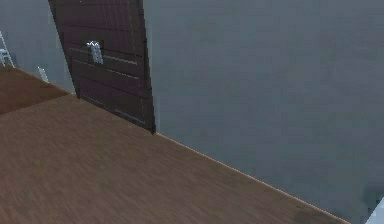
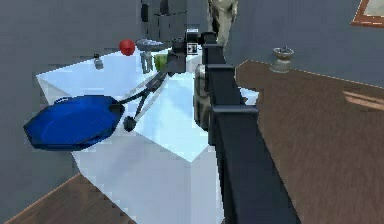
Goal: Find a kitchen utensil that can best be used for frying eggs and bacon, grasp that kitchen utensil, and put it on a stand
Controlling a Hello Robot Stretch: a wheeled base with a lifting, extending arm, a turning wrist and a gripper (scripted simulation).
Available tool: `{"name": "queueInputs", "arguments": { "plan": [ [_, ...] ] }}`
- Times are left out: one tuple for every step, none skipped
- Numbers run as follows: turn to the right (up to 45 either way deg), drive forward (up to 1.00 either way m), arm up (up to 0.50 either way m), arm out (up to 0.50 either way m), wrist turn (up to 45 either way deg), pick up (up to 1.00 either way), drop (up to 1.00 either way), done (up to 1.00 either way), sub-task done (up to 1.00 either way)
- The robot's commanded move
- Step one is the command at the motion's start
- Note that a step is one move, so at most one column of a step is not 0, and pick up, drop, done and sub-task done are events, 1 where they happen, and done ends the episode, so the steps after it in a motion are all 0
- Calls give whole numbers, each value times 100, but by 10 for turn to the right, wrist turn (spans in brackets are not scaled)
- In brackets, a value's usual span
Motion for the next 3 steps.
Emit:
{"name": "queueInputs", "arguments": {
  "plan": [
    [0,0,0,-48,0,0,0,0,0],
    [-450,0,0,0,0,0,0,0,0],
    [-450,0,0,0,0,0,0,0,0]
  ]
}}
